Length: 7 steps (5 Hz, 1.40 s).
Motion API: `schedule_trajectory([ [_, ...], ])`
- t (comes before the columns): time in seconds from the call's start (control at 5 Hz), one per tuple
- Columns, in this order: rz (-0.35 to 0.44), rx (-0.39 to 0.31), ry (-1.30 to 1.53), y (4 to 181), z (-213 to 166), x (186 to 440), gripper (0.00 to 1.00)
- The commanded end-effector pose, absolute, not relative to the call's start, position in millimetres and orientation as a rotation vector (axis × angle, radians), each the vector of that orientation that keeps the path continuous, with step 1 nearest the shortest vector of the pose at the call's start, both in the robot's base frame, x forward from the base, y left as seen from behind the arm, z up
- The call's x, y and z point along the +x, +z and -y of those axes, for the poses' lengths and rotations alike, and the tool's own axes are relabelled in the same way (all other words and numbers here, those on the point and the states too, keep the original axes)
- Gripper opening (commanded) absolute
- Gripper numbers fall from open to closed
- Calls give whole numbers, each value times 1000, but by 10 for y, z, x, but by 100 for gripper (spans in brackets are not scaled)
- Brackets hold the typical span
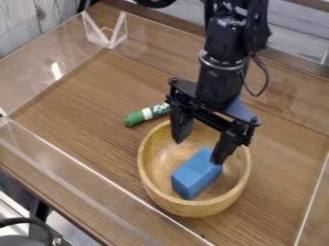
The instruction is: Remove the blue block from inside the brown bowl and put it on the table
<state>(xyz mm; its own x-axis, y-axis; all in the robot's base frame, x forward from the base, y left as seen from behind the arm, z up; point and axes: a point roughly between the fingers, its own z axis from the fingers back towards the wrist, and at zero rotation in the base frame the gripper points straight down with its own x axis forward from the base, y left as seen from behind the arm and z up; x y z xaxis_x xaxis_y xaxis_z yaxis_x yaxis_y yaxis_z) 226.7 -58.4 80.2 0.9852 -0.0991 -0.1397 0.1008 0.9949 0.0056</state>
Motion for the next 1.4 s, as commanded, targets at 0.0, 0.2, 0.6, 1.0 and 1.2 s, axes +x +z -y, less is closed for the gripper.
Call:
schedule_trajectory([
  [0.0, -113, 5, -123, 841, 625, 2291, 100],
  [0.2, -121, 2, -132, 810, 637, 2278, 100],
  [0.6, -134, -3, -146, 748, 652, 2264, 100],
  [1.0, -142, -6, -153, 700, 655, 2264, 100],
  [1.2, -144, -8, -153, 683, 653, 2268, 100],
])
